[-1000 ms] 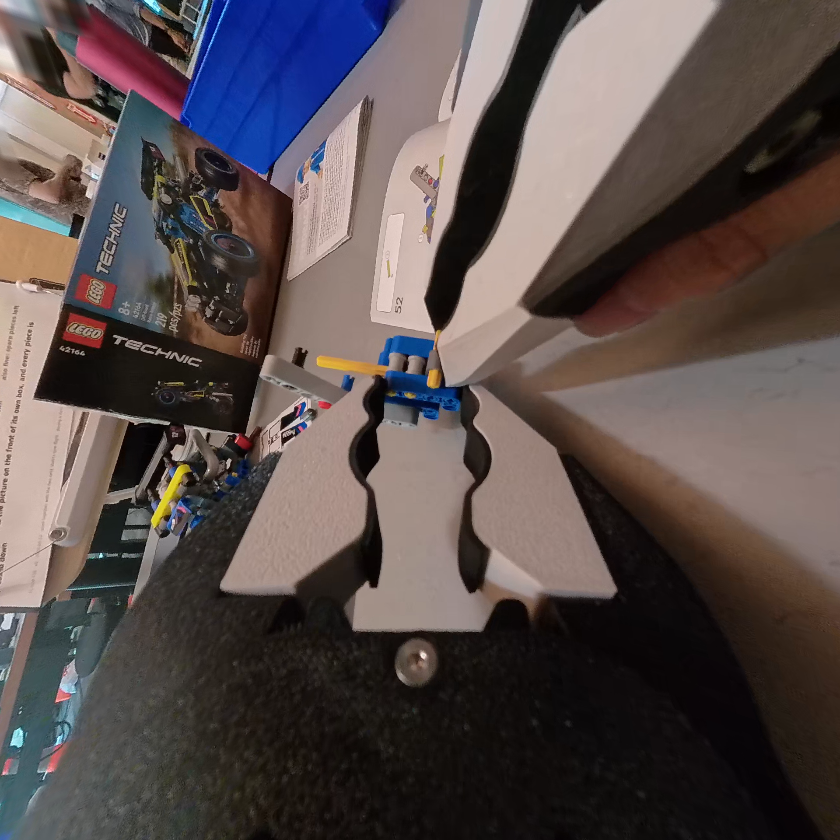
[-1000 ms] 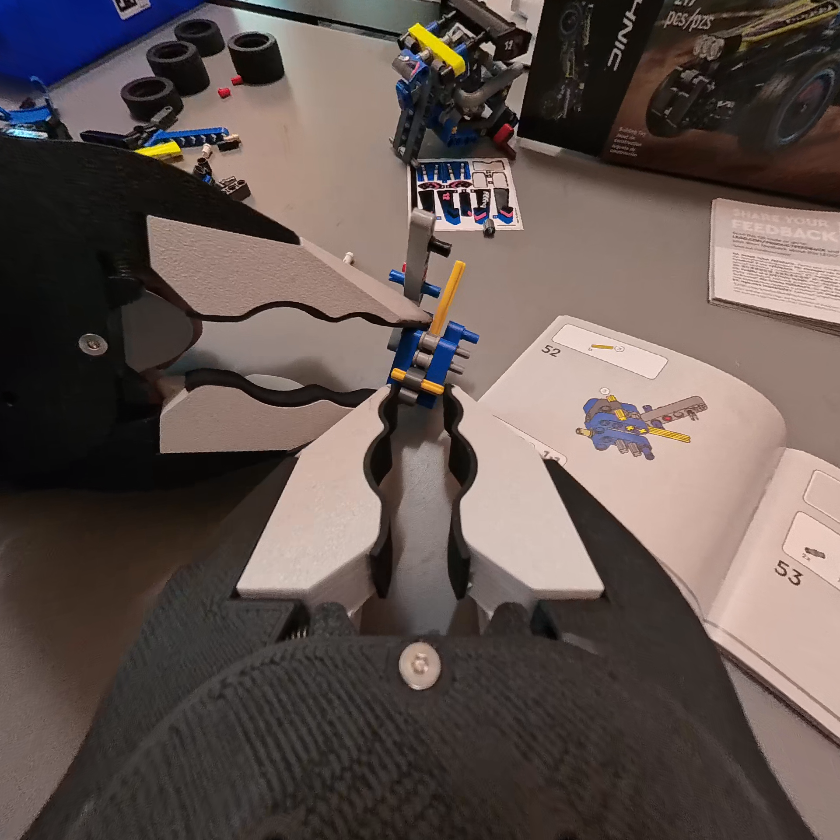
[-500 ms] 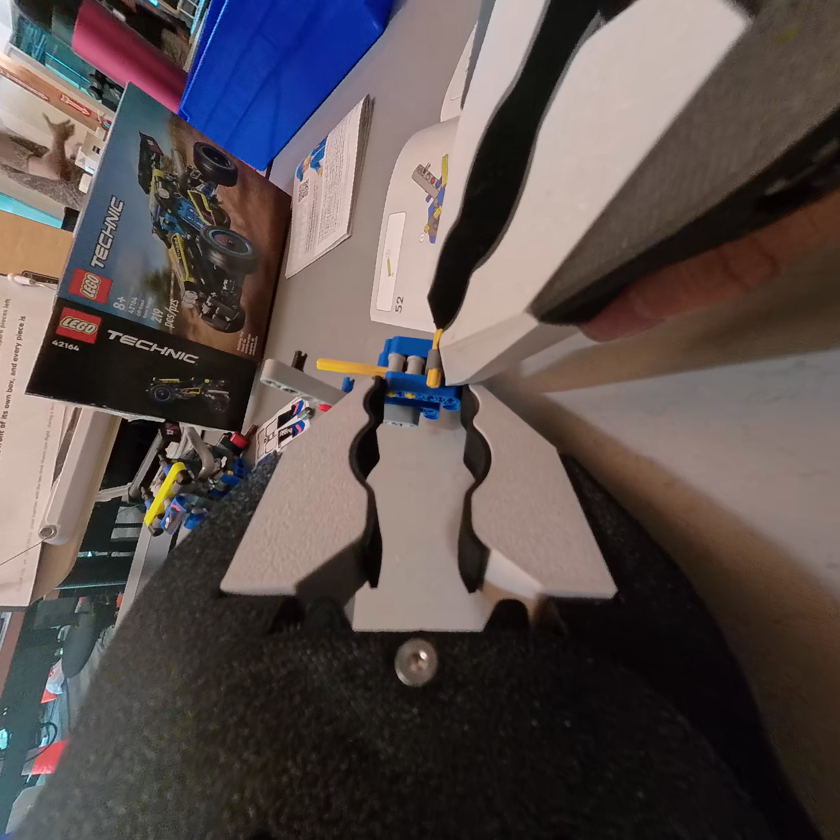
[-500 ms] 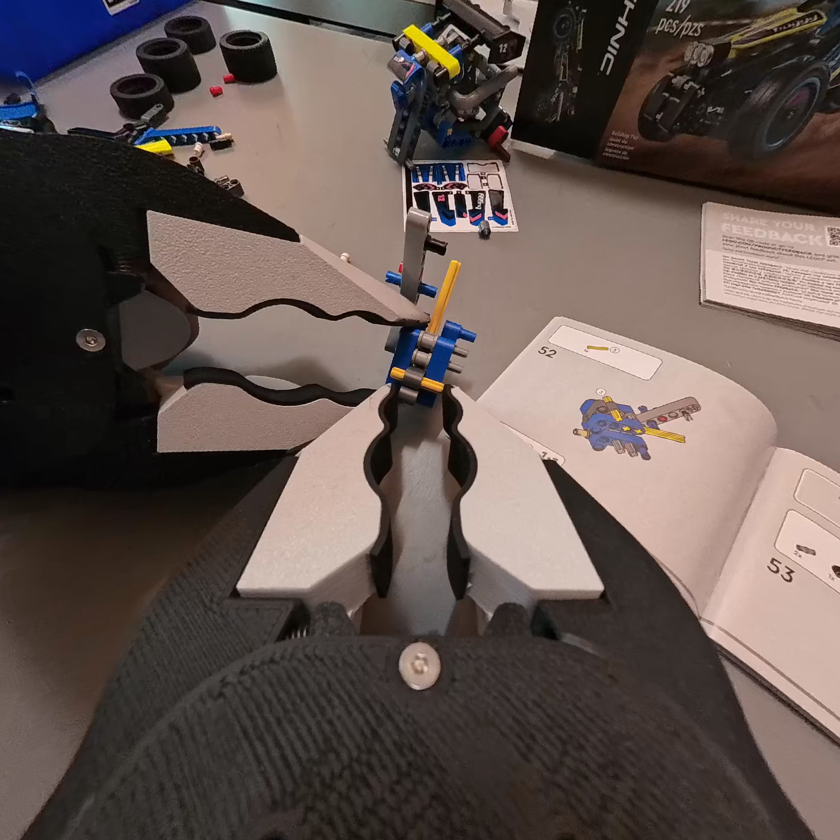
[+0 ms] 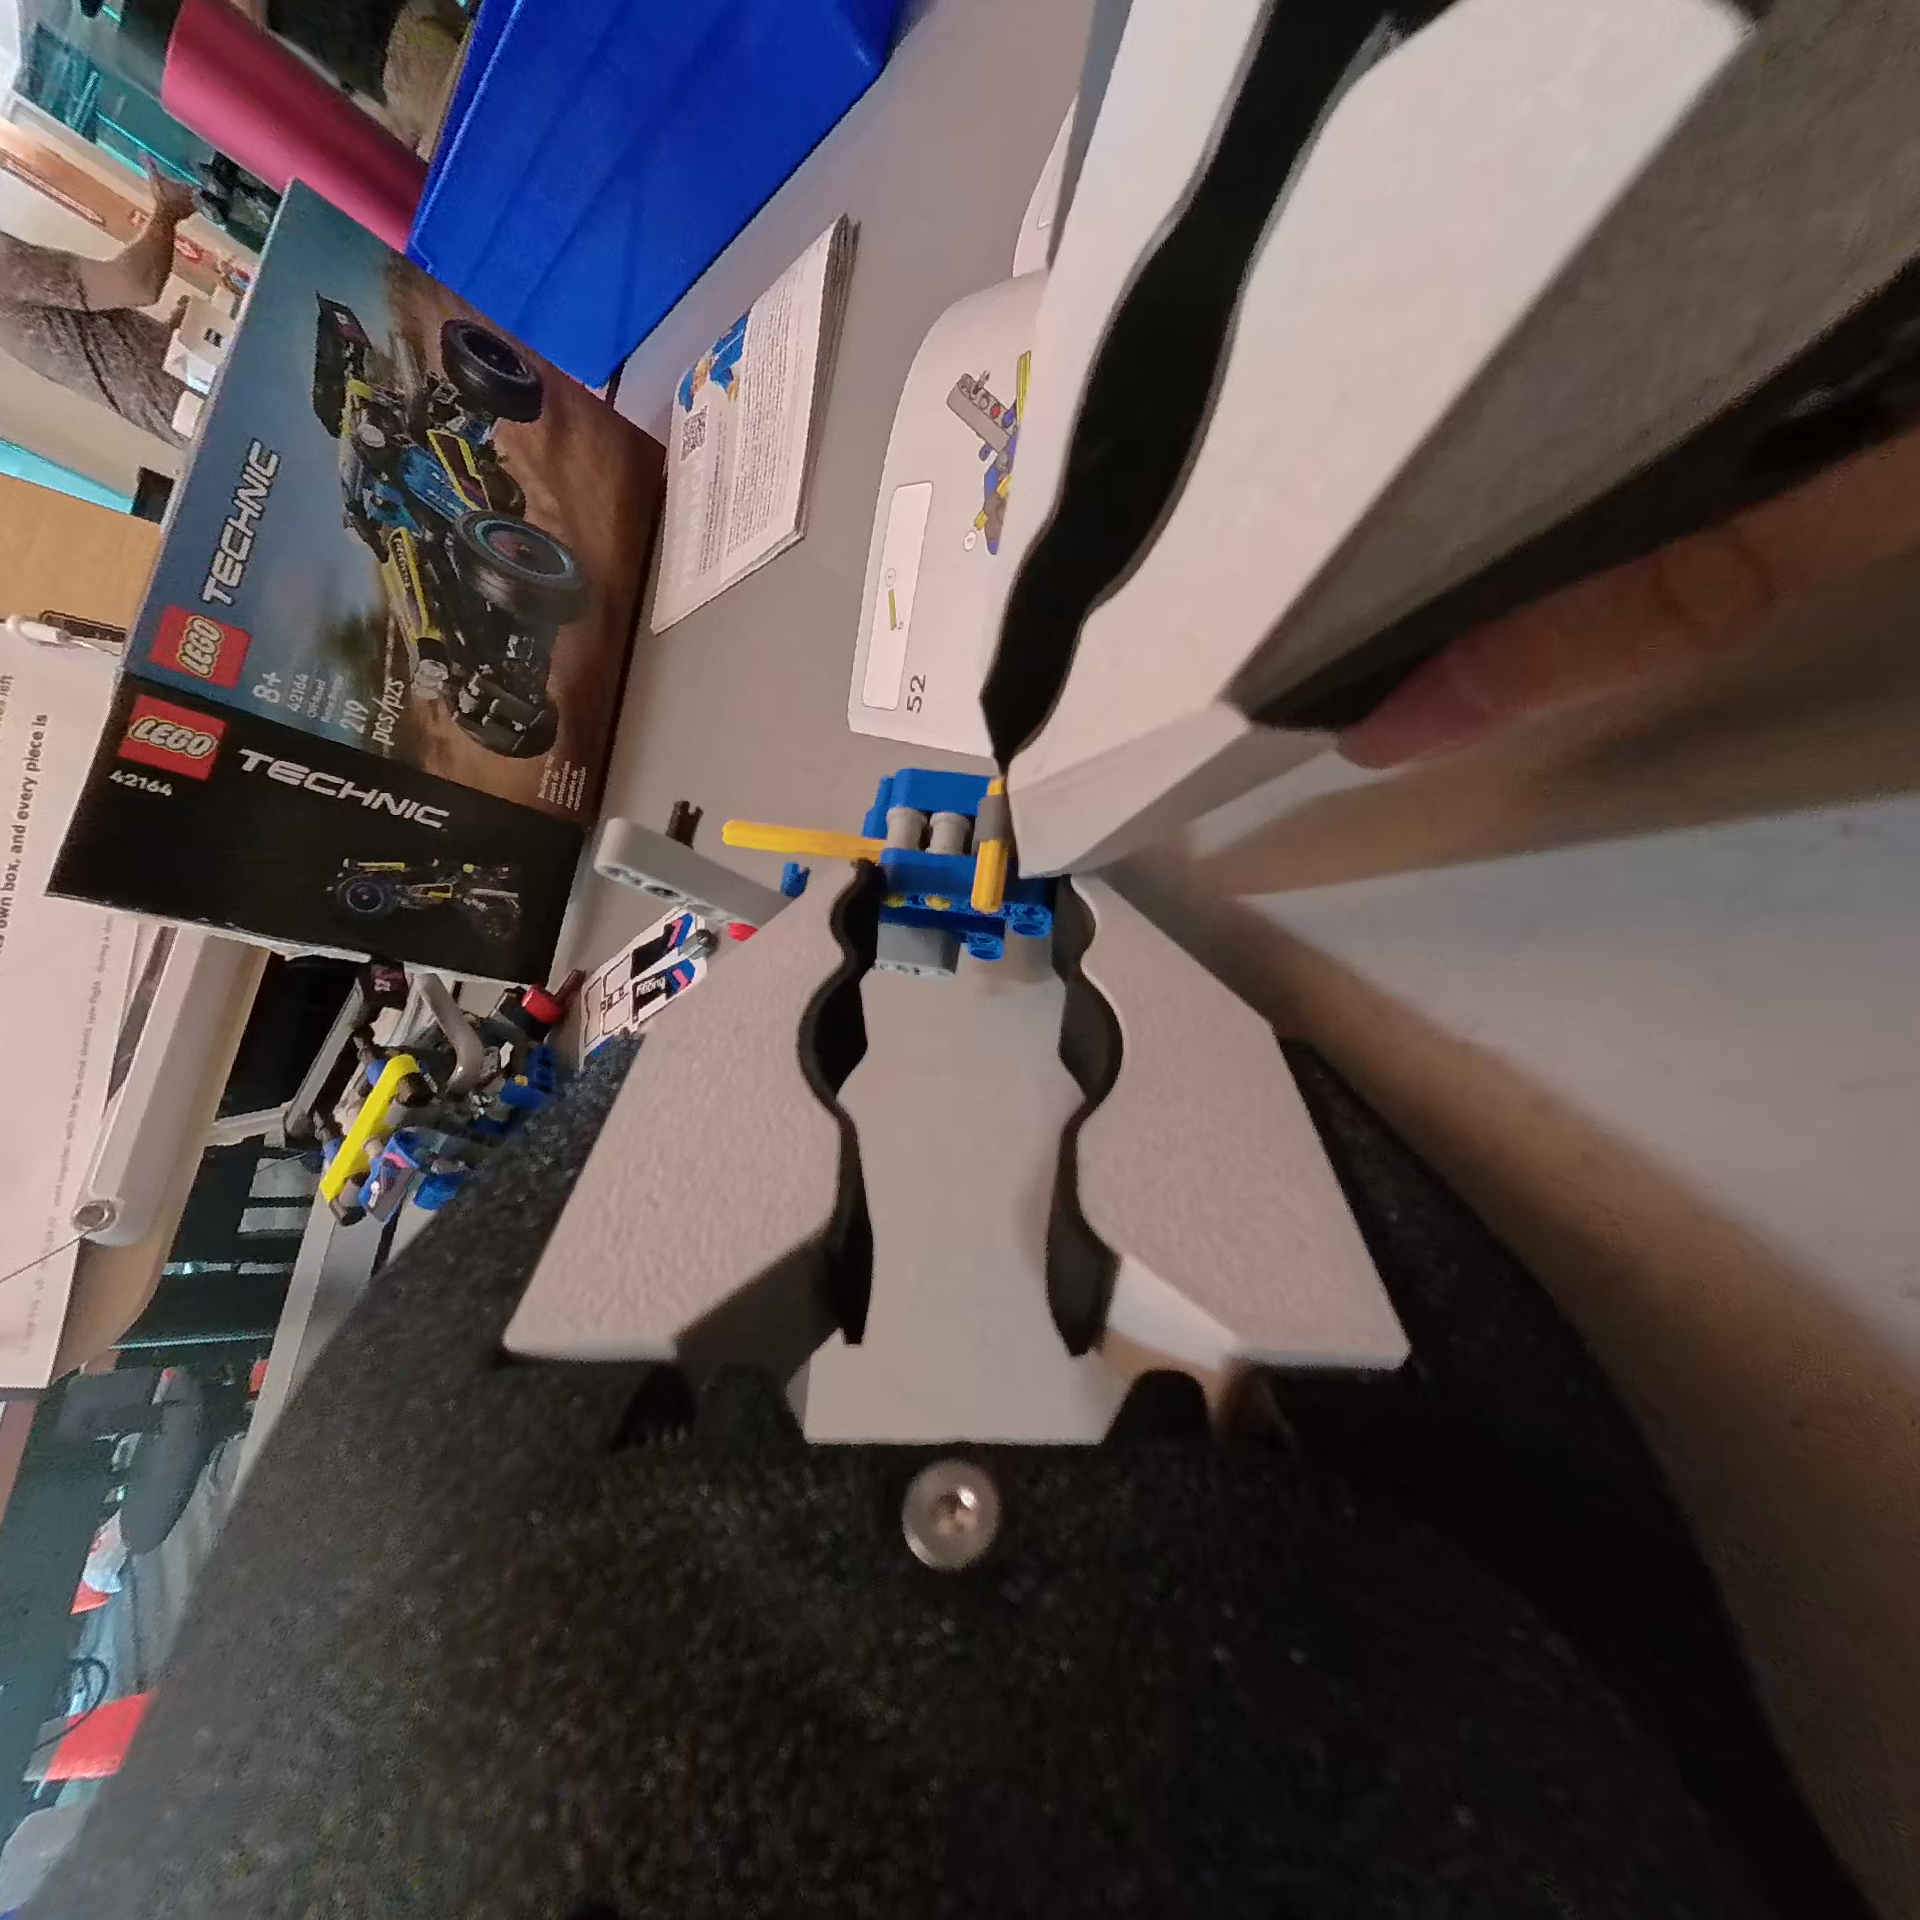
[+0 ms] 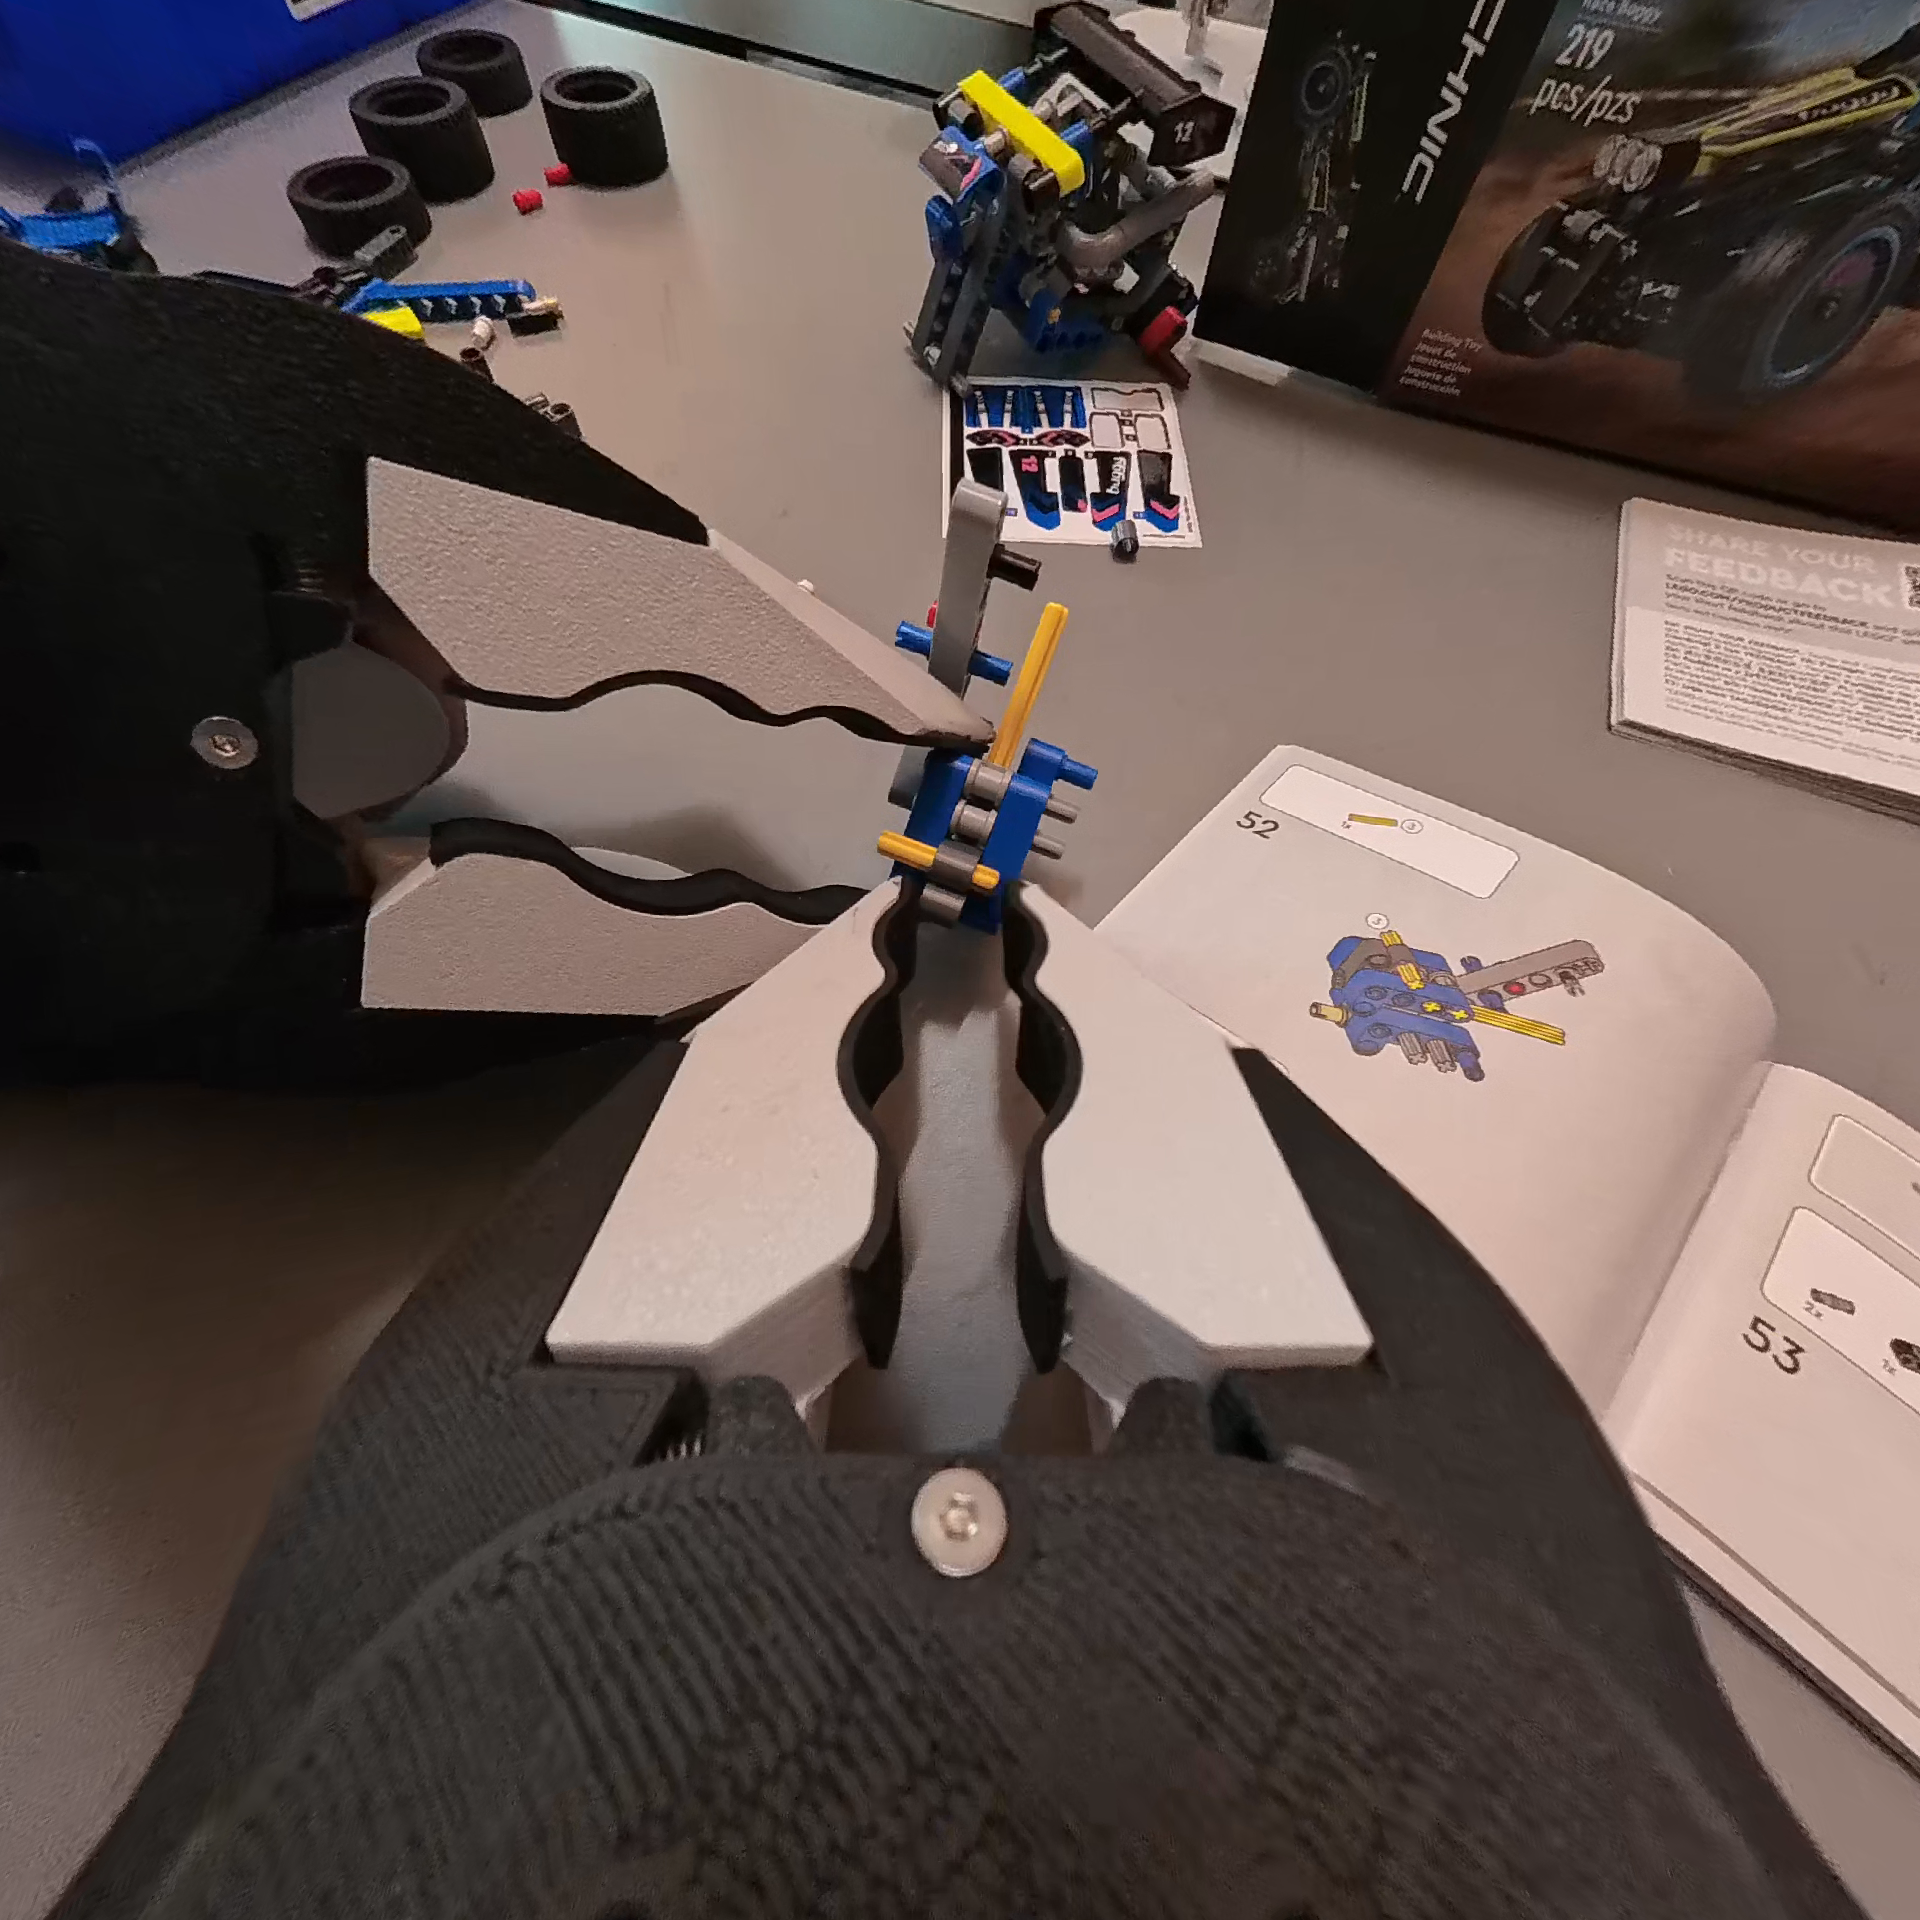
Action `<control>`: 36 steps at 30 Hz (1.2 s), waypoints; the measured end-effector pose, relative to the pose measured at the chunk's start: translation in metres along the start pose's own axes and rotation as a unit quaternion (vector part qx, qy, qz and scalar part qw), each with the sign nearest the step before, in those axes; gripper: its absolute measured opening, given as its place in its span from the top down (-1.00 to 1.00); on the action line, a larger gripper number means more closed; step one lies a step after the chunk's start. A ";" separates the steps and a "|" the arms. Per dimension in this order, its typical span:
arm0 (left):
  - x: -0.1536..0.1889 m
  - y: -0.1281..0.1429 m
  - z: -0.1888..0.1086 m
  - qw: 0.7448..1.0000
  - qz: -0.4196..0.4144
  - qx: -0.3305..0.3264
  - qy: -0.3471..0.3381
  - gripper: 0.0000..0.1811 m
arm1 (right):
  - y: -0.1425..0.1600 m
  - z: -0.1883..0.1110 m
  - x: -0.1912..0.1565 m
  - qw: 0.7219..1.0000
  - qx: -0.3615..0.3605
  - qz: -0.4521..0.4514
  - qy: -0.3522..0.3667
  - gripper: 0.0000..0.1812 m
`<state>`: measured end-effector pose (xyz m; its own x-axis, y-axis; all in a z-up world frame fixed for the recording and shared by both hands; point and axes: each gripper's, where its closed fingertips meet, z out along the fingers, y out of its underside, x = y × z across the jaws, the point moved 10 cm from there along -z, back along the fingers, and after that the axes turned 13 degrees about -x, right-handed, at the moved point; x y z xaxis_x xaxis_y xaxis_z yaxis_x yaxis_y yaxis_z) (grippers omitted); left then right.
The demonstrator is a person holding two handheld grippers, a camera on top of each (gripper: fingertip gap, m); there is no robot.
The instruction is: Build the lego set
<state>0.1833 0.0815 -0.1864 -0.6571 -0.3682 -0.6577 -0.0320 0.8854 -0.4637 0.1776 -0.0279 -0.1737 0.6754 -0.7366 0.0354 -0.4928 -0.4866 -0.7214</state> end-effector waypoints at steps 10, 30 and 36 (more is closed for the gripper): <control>-0.001 0.001 0.001 1.000 -0.009 -0.001 0.001 0.66 | -0.003 -0.001 -0.003 0.998 0.021 0.035 -0.040 0.67; -0.002 0.002 0.001 1.000 -0.011 -0.011 -0.009 0.66 | -0.007 0.008 0.003 1.000 -0.004 0.030 -0.006 0.69; -0.004 0.003 0.002 1.000 -0.020 -0.004 0.007 0.66 | -0.007 0.010 0.010 0.999 -0.008 0.029 -0.036 0.66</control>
<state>0.1876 0.0854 -0.1864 -0.6653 -0.4003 -0.6302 -0.0654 0.8721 -0.4849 0.1937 -0.0268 -0.1751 0.6833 -0.7280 -0.0555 -0.5395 -0.4523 -0.7102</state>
